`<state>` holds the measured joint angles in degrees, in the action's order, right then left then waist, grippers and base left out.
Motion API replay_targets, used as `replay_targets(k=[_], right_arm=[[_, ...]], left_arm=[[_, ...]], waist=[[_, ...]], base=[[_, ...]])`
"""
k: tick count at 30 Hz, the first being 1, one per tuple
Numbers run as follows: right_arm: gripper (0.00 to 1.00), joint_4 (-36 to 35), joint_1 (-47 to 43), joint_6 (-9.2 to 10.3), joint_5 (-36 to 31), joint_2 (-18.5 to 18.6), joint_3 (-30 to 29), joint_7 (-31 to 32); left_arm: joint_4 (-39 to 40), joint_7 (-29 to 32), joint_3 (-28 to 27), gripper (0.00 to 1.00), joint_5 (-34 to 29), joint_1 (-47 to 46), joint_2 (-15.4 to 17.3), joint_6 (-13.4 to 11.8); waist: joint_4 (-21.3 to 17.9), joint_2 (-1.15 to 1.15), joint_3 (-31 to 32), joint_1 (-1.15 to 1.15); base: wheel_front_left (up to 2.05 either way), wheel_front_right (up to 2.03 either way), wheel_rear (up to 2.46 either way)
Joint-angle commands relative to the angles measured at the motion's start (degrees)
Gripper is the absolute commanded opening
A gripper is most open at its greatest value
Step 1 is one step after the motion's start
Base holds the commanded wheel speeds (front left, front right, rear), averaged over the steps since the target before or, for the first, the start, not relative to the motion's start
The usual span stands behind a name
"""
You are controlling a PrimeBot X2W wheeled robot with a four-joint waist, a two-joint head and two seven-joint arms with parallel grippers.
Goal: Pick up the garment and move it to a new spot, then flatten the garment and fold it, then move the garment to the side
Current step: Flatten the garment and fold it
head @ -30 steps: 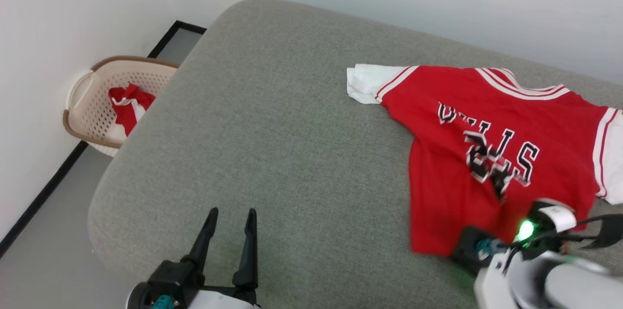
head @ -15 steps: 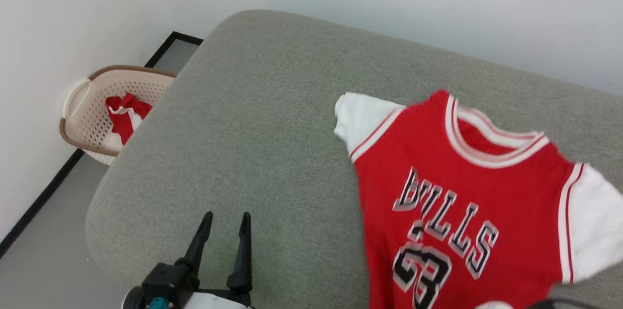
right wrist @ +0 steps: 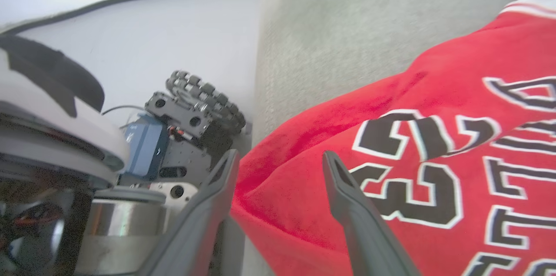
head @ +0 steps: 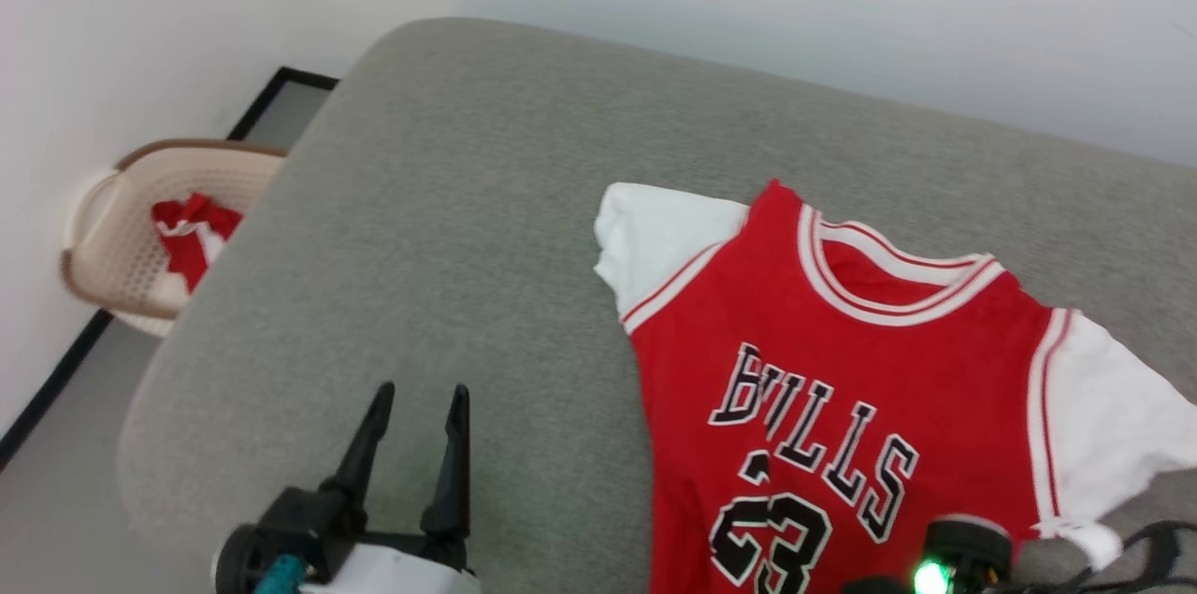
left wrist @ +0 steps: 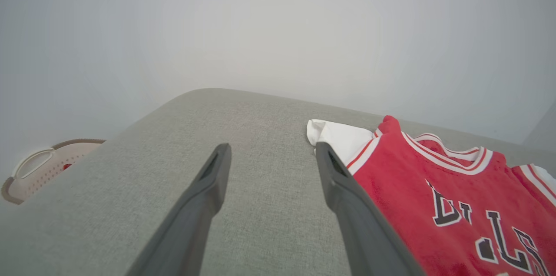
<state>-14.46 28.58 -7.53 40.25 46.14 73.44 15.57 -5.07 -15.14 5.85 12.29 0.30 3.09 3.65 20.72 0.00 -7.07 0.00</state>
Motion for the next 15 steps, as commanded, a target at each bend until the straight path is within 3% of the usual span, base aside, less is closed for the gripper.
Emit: replay_targets(k=[1,5,7,10,15], right_arm=[[1.0,0.7,0.99,0.08,0.19,0.46,-0.09,-3.93],[1.0,1.42,2.14,0.08,0.84,1.8,-1.74,-14.79],[1.0,2.64,1.07,0.08,1.61,2.2,-5.23,-20.5],[1.0,7.04,-2.04,0.08,2.51,1.72,-13.29,-27.36],[1.0,14.55,-9.27,0.08,1.21,-4.91,-30.03,-30.57]], left_arm=[[0.2,0.03,-0.26,1.0,-0.92,-1.21,0.58,0.62],[-0.24,0.02,0.05,1.0,-2.6,-4.8,3.58,2.08],[-1.39,0.24,0.68,1.0,-2.9,-7.68,5.71,2.76],[-3.82,2.62,2.5,1.0,-2.18,-14.06,9.46,3.5],[-10.74,11.27,9.95,1.0,3.3,-25.14,17.93,3.84]], waist=[[-2.77,0.0,-0.45,0.0],[-7.35,0.0,-1.37,0.0],[-9.93,0.0,-2.19,0.0],[-13.97,0.0,-3.65,0.0],[-21.44,0.0,-6.18,0.0]], base=[[0.0,0.0,0.0],[0.0,0.0,0.0],[0.0,0.0,0.0],[0.0,0.0,0.0],[0.0,0.0,0.0]])
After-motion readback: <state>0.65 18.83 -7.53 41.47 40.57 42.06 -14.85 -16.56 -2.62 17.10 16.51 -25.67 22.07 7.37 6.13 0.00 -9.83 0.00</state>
